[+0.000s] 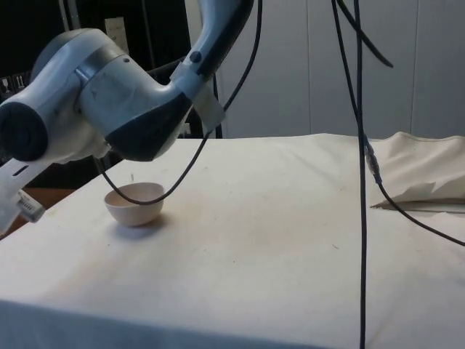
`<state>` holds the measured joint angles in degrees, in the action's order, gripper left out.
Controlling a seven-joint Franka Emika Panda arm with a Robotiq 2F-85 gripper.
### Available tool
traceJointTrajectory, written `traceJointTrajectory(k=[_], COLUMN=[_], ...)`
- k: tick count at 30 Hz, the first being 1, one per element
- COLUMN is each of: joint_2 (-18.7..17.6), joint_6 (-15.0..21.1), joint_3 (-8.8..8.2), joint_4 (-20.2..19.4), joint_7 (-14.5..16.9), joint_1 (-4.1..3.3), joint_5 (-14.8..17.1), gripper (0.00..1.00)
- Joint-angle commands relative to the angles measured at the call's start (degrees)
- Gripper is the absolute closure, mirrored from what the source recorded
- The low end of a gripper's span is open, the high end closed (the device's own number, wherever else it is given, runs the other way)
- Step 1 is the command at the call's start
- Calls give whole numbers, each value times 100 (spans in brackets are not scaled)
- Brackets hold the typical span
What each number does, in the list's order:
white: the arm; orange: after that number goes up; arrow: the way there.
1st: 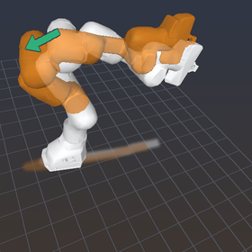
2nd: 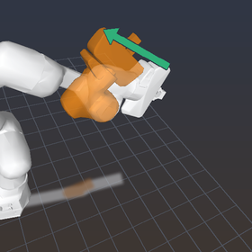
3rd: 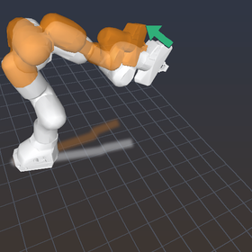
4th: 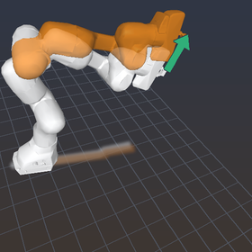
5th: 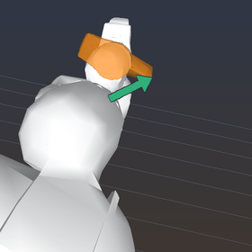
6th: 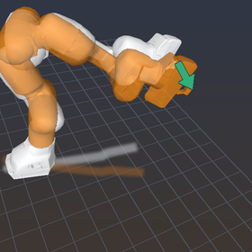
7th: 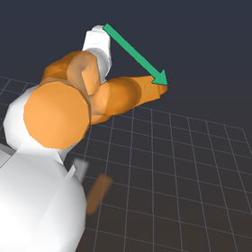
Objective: Pour the coffee beans from the cup into the bowl.
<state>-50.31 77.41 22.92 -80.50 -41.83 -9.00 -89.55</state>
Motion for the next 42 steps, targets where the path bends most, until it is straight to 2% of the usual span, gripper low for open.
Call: traceJointTrajectory(k=[1,4,5,7,12,13,14,15,19,21,22,23,29,30,31,42], joint_2=[-34,-69,-34,-80,-149,-160,-115,-172,-235,-258,-201,-264,-315,-286,-321,-327], joint_6=[-86,-218,-160,-286,-510,-533,-487,-567,-722,-773,-693,-802,-980,-922,-997,-1077], joint_3=[-11,46,69,74,235,258,292,286,395,430,458,441,487,516,493,539], joint_4=[46,52,0,52,80,80,6,86,109,109,23,103,69,29,69,29], joint_7=[40,46,0,46,40,40,0,40,46,57,0,69,149,86,155,132], joint_1=[-46,-69,-29,-92,-126,-126,-80,-138,-160,-160,-109,-160,-172,-126,-172,-160], joint_5=[-29,-126,-126,-172,-315,-332,-350,-350,-487,-544,-539,-579,-819,-814,-842,-974], gripper=[100,100,100,100,100,100,100,100,100,100,100,100,100,100,100,100])
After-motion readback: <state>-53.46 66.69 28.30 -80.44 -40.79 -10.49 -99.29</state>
